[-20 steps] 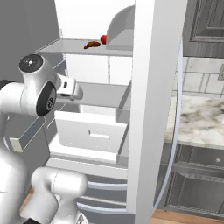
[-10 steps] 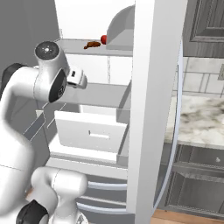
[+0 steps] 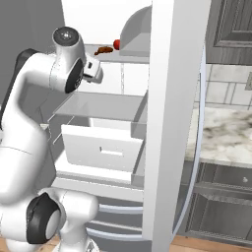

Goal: Take the chicken drumstick from the fridge and place it on the digital scale on the counter by the fridge. Wait a few seconds for a reading, then move it to the plate on the dining counter.

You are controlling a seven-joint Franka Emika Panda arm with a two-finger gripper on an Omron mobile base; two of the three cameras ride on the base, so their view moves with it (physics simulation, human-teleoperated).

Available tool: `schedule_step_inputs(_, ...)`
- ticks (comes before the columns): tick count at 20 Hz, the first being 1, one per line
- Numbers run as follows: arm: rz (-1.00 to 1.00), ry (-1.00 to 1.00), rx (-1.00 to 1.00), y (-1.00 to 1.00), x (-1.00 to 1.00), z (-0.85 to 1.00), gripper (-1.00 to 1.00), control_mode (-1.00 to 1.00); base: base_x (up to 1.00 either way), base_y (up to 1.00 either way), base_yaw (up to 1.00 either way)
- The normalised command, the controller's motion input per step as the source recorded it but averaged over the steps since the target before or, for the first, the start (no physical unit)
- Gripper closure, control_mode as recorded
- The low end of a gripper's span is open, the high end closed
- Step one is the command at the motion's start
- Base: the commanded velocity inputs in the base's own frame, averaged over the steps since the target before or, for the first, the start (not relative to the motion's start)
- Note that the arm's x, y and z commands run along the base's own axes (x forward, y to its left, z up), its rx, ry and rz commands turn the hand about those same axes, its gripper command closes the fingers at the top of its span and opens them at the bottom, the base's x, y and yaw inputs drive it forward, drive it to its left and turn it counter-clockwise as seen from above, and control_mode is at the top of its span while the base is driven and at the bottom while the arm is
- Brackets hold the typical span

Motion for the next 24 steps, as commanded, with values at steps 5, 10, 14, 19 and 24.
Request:
schedule_step_inputs(5,0.0,-0.02,-0.01,0.0,0.35,0.24,-1.0,-1.0,0.0,0.0,0.0)
schedule_step_inputs(10,0.0,-0.13,-0.07,0.07,0.07,0.09,-1.0,-1.0,0.0,0.0,0.0)
schedule_step_inputs(14,0.0,-0.19,-0.09,0.18,0.0,0.03,-1.0,-1.0,0.0,0.0,0.0)
schedule_step_inputs(19,0.0,-0.07,-0.04,0.12,0.32,0.09,-1.0,-1.0,0.0,0.0,0.0)
schedule_step_inputs(24,0.0,0.0,-0.03,0.13,0.53,0.16,-1.0,-1.0,0.0,0.0,0.0)
